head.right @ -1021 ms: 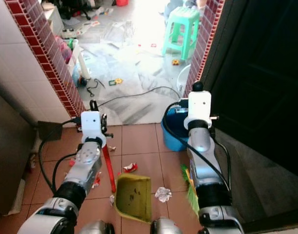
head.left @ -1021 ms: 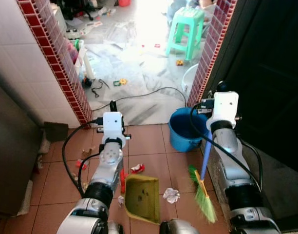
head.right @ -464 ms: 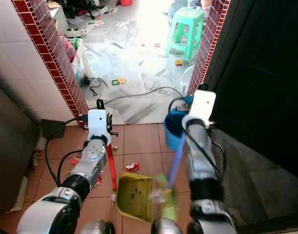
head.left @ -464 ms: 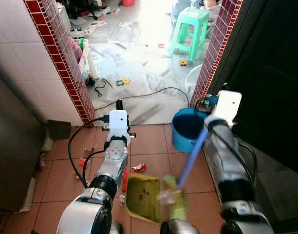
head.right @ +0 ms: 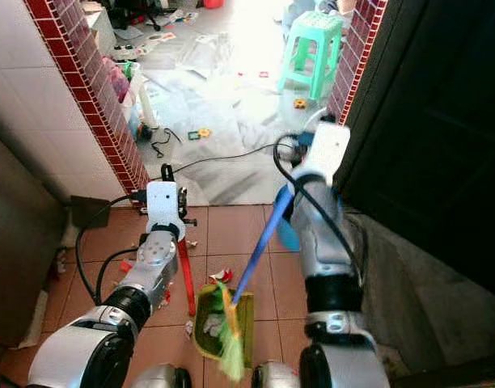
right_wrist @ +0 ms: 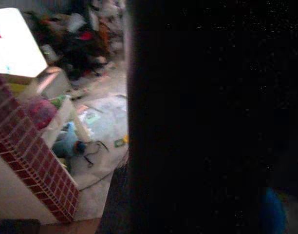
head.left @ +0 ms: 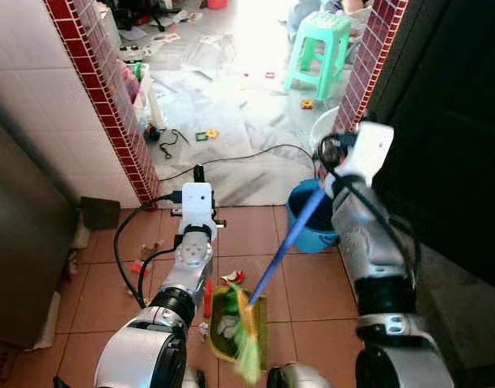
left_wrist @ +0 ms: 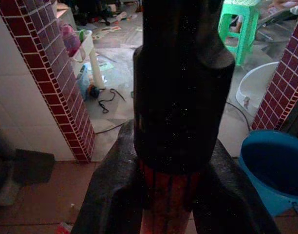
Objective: Sweep floor
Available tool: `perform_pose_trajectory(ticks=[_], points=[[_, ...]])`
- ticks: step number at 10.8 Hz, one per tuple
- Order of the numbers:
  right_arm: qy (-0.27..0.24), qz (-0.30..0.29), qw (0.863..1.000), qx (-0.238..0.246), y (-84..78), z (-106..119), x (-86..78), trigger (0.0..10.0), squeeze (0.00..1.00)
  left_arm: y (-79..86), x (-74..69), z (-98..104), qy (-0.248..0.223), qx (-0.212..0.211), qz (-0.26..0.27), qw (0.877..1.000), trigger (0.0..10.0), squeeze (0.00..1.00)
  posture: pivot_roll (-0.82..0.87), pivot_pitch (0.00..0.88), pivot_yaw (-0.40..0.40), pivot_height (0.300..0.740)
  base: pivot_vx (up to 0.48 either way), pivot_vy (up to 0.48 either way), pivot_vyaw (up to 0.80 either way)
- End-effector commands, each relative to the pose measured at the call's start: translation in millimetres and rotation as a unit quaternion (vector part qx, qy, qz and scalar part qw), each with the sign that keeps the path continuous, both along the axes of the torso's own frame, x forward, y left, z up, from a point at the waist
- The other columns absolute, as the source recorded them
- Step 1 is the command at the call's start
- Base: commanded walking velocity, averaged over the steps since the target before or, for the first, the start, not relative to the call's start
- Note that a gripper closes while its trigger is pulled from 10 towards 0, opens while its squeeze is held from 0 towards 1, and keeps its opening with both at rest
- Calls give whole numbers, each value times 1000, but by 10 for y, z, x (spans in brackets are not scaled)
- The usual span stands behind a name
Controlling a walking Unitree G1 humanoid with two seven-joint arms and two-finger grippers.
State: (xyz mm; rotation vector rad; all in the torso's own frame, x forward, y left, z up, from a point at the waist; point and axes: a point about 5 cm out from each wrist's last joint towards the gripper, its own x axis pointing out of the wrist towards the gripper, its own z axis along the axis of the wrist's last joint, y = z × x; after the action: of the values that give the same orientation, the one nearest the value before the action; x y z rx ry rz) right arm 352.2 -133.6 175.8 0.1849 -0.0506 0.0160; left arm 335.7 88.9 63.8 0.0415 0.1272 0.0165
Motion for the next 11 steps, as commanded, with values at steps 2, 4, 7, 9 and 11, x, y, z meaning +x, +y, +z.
perform_pose_trajectory(ticks=[2, 4, 7, 9, 11], points=[[-119, 22, 989, -80, -56, 403, -49, 10000, 0, 11, 33, 47, -9, 3, -4, 1000, 10000, 0, -146, 49, 9, 740, 0, 0, 0], [-157, 14, 975, -154, -214, 404, -169, 10000, 0, 109, 59, 130, -35, -4, 7, 999, 10000, 0, -137, 35, 17, 740, 0, 0, 0], [-111, -15, 975, -195, -393, 47, -297, 10000, 0, 325, 39, 326, -87, -28, 32, 995, 10000, 0, -120, 3, 29, 740, 0, 0, 0], [-76, -43, 973, -214, -465, -199, -407, 10000, 0, 450, -37, 512, -122, -36, 33, 991, 10000, 0, -98, 0, 26, 740, 0, 0, 0], [-58, -61, 976, -202, -429, -348, -438, 10000, 0, 542, -242, 621, -129, -38, 11, 991, 10000, 0, -81, 0, 38, 740, 0, 0, 0]])
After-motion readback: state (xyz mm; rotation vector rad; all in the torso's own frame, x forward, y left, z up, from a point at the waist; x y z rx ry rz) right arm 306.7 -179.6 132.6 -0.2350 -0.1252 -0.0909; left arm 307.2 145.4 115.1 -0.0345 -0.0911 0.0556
